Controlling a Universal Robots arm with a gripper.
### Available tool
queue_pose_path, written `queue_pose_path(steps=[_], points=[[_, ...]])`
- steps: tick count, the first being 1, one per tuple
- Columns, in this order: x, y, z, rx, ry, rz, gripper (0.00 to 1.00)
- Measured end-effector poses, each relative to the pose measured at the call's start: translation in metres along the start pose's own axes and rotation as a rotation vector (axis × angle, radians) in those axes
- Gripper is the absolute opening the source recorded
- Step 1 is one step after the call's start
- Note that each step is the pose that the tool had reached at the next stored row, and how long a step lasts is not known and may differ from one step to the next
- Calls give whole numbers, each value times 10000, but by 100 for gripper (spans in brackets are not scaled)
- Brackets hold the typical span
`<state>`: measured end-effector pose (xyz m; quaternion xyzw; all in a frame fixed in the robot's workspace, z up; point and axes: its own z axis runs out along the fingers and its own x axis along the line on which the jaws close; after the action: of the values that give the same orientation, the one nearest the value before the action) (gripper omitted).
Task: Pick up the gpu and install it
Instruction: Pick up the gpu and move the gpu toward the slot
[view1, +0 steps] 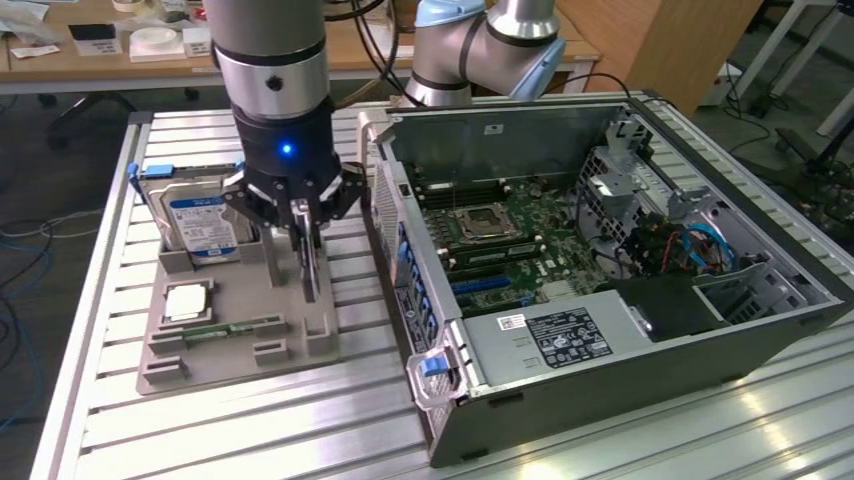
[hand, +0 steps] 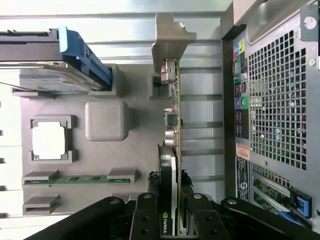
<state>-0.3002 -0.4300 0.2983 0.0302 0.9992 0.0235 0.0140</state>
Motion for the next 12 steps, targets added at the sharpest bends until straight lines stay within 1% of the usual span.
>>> queue_pose_path(steps=[8,12], points=[[-3,5,-109,0,0,0,26],[-3,6,-112,-4,-1,0,26]])
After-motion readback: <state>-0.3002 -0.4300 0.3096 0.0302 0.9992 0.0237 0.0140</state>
